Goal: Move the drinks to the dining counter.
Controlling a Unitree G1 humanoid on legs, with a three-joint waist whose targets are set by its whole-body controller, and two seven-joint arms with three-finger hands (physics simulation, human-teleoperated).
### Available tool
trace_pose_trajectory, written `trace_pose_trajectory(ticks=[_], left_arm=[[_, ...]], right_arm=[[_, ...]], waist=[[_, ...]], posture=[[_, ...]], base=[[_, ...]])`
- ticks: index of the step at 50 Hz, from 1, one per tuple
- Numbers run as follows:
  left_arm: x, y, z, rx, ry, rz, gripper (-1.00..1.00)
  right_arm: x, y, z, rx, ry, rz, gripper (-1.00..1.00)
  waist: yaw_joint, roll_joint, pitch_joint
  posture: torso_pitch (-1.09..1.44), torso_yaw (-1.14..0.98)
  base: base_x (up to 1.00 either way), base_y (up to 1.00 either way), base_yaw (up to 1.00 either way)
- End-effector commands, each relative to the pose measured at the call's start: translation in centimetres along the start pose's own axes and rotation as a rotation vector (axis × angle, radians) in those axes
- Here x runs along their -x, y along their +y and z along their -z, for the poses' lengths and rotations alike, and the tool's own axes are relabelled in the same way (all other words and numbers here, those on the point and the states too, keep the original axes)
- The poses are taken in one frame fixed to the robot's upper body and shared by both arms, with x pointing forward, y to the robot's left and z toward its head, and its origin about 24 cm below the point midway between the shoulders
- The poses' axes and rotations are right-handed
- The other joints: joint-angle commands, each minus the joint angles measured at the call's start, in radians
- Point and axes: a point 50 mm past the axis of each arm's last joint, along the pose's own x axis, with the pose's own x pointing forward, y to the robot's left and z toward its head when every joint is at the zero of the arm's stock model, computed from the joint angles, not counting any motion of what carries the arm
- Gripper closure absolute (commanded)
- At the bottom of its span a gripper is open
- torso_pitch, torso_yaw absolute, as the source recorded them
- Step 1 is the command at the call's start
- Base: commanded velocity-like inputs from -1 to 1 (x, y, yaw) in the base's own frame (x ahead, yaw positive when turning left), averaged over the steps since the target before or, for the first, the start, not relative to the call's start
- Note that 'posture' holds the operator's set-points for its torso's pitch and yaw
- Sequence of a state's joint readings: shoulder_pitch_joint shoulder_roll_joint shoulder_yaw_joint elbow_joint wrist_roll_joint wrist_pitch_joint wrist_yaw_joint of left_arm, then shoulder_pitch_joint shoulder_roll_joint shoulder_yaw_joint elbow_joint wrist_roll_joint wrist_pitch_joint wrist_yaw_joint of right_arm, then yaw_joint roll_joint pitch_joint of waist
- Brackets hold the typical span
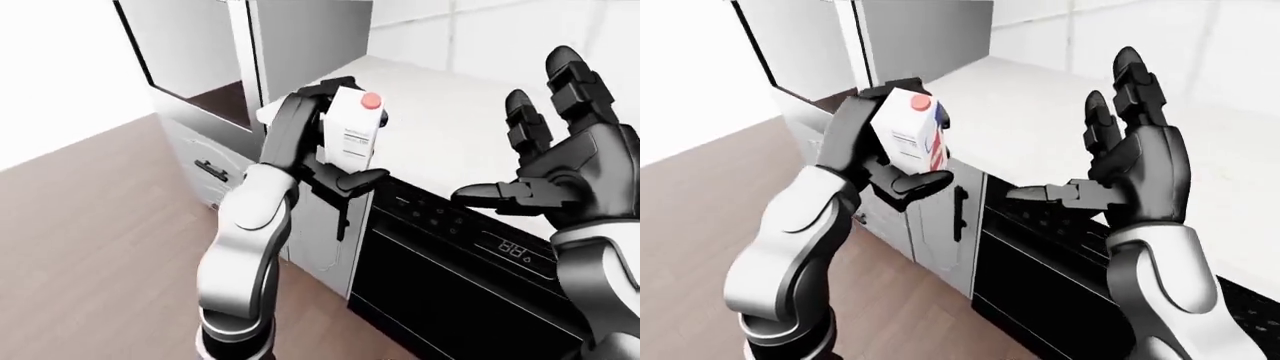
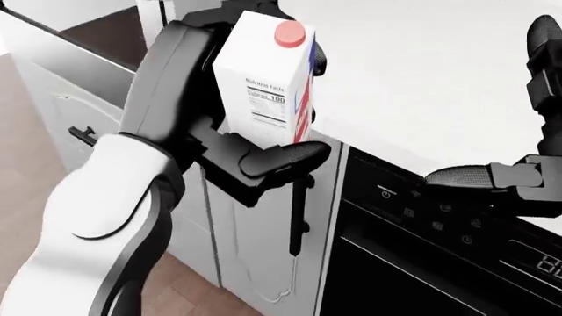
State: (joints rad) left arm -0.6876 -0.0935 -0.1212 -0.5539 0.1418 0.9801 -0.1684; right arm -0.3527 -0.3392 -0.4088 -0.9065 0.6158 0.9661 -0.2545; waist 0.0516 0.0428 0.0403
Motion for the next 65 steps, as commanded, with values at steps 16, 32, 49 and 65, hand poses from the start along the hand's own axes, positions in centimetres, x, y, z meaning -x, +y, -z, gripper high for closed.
trace_pose_trajectory(ticks=[16,32,49,65], left_arm=[[0.7,0.8,-2.4,-0.008,-0.094,-0.036,1.0],[0.7,0.8,-2.9,-0.009,-0.108,-0.039,1.0],[0.9,0.8,-3.1,0.0,-0.112,-0.04,1.0],[1.0,1.0,-3.3,0.003,-0.117,-0.048,1.0]], right_arm=[[0.2,0.7,-1.1,0.009,-0.069,-0.037,-1.0],[0.3,1.0,-1.3,0.016,-0.08,-0.051,-1.0],[0.5,1.3,-1.3,0.014,-0.084,-0.069,-1.0],[0.7,1.7,-1.4,0.03,-0.092,-0.09,-1.0]], waist=[[-0.012,-0.157,-0.004],[0.006,-0.06,-0.018],[-0.024,-0.096,-0.003],[-0.012,-0.105,0.004]], posture=[[0.0,0.0],[0.0,0.0],[0.0,0.0],[0.0,0.0]], base=[[0.0,0.0,1.0],[0.0,0.0,1.0],[0.0,0.0,1.0],[0.0,0.0,1.0]])
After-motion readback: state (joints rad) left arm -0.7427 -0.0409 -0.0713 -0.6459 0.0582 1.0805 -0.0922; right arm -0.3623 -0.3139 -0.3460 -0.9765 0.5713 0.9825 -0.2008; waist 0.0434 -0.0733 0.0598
